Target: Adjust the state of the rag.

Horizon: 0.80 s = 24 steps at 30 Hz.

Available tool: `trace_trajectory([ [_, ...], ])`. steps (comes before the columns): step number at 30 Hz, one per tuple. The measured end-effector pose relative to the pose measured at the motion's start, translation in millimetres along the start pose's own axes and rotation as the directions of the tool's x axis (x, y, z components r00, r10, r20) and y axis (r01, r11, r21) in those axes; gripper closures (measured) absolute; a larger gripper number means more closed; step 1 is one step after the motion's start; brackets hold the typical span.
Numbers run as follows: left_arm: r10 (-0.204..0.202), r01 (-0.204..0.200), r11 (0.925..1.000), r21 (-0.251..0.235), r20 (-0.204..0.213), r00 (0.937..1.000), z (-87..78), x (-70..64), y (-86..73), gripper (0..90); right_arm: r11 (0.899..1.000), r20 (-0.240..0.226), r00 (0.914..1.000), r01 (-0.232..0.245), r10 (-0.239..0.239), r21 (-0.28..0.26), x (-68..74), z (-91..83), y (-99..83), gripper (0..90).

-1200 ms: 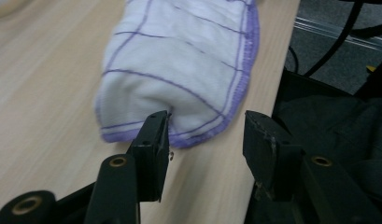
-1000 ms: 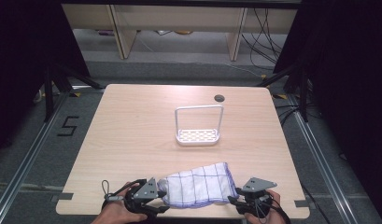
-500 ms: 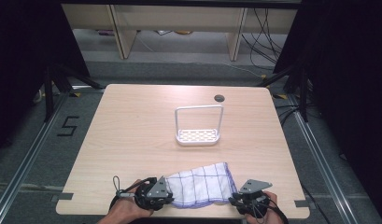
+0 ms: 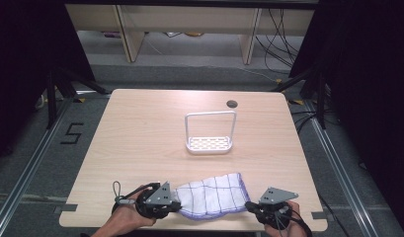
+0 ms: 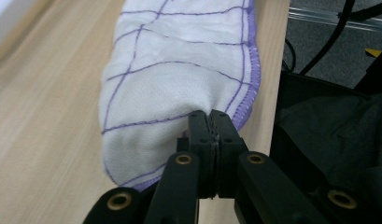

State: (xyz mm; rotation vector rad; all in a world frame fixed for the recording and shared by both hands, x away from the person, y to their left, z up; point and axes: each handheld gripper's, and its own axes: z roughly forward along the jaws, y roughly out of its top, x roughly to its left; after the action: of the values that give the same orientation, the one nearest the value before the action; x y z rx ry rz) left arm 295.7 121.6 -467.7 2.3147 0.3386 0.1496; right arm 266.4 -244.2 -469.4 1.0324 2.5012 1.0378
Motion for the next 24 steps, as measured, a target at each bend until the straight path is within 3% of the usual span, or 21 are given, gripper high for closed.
trace_trajectory([
  [1,0.017,-0.017,0.9999,-0.003,-0.001,0.9999,-8.7,0.9,4.1,88.4,1.000,-0.012,0.9998,-0.017,0.016,-0.010,1.5,-5.8,4.4,88.6],
  [4,0.000,0.000,0.9987,-0.050,0.003,1.0000,-21.1,3.1,11.4,88.4,0.998,-0.009,0.9999,0.011,-0.012,-0.054,0.2,-14.1,14.1,88.6],
  [6,0.009,-0.009,0.9989,-0.045,0.003,1.0000,-26.4,5.7,14.5,88.4,0.998,-0.016,0.9999,-0.005,0.004,-0.064,1.9,-20.6,22.1,88.7],
  [11,-0.036,0.038,0.9920,-0.120,0.019,0.9992,-52.0,14.8,30.3,88.4,0.988,-0.007,0.9983,0.056,-0.057,-0.141,1.9,-41.4,52.0,88.7],
  [13,-0.027,0.030,0.9929,-0.115,0.028,0.9993,-59.0,20.6,33.9,88.3,0.985,0.014,0.9973,0.073,-0.072,-0.154,2.0,-50.9,63.3,88.7],
  [15,-0.052,0.054,0.9919,-0.115,0.025,0.9984,-59.0,28.7,34.9,88.3,0.986,0.019,0.9980,0.062,-0.060,-0.157,1.0,-54.9,73.1,88.7],
  [16,-0.052,0.054,0.9919,-0.115,0.025,0.9984,-59.0,28.7,34.9,88.3,0.986,0.023,0.9978,0.065,-0.062,-0.153,-1.8,-54.2,78.0,88.7],
  [18,-0.098,0.097,0.9902,-0.100,-0.002,0.9952,-50.0,45.9,31.1,88.3,0.986,0.029,0.9975,0.068,-0.064,-0.151,-9.3,-46.1,86.6,88.7],
  [19,-0.098,0.097,0.9902,-0.100,-0.002,0.9952,-50.0,45.9,31.1,88.3,0.986,0.029,0.9975,0.068,-0.064,-0.151,-9.3,-46.1,86.6,88.7],
  [22,-0.153,0.151,0.9844,-0.091,-0.019,0.9881,-37.4,63.1,23.5,88.3,0.992,0.034,0.9989,0.036,-0.032,-0.118,-23.6,-19.8,97.8,88.7],
  [23,-0.169,0.167,0.9816,-0.093,-0.019,0.9854,-34.0,67.3,21.3,88.2,0.995,0.033,0.9992,0.026,-0.023,-0.101,-34.9,-1.2,103.0,88.7],
  [24,-0.184,0.182,0.9790,-0.092,-0.009,0.9830,-30.6,71.9,19.2,88.2,0.995,0.033,0.9992,0.026,-0.023,-0.101,-34.9,-1.2,103.0,88.7],
])
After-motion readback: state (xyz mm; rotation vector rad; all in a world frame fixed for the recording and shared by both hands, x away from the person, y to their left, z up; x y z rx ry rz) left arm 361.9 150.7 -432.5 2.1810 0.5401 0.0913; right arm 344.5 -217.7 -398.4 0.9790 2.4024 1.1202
